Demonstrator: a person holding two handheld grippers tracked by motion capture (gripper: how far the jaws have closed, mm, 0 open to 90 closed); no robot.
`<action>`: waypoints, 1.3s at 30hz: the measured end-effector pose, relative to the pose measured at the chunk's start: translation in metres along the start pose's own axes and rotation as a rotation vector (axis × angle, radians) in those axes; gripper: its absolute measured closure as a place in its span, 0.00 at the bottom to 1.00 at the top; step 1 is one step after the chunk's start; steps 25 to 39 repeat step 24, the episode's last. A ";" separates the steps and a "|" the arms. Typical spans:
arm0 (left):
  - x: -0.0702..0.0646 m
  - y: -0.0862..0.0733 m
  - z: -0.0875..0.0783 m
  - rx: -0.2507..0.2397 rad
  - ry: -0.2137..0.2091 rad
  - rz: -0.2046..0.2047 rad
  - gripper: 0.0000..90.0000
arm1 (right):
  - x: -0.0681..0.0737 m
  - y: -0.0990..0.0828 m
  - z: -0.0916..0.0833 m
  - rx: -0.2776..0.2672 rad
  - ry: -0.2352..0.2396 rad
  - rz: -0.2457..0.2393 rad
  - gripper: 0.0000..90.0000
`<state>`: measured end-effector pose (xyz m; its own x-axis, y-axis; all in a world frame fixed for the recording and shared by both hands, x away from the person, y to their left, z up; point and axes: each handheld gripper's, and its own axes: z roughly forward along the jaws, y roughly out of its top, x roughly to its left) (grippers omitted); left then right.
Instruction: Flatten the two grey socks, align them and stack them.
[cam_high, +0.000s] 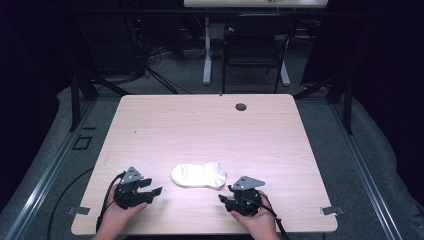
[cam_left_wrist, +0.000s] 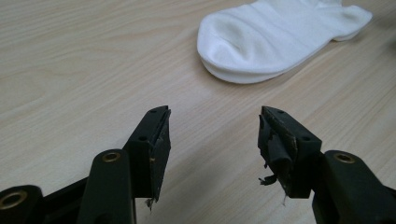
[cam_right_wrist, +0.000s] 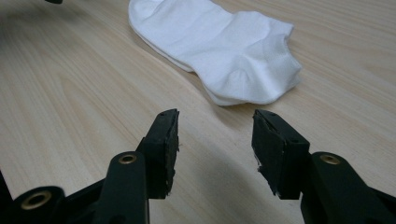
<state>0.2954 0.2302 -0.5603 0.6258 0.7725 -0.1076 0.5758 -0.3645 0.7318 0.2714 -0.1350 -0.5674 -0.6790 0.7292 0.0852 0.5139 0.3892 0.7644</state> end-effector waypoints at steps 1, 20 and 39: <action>0.000 0.000 0.001 -0.002 -0.003 0.002 0.49 | 0.000 0.000 0.001 0.002 0.003 -0.002 0.57; -0.013 0.001 0.020 0.016 -0.030 0.048 0.49 | 0.006 -0.002 0.010 0.029 0.011 -0.036 0.58; -0.012 0.002 0.019 0.009 -0.030 0.038 0.49 | 0.004 -0.002 0.009 0.030 0.008 -0.030 0.58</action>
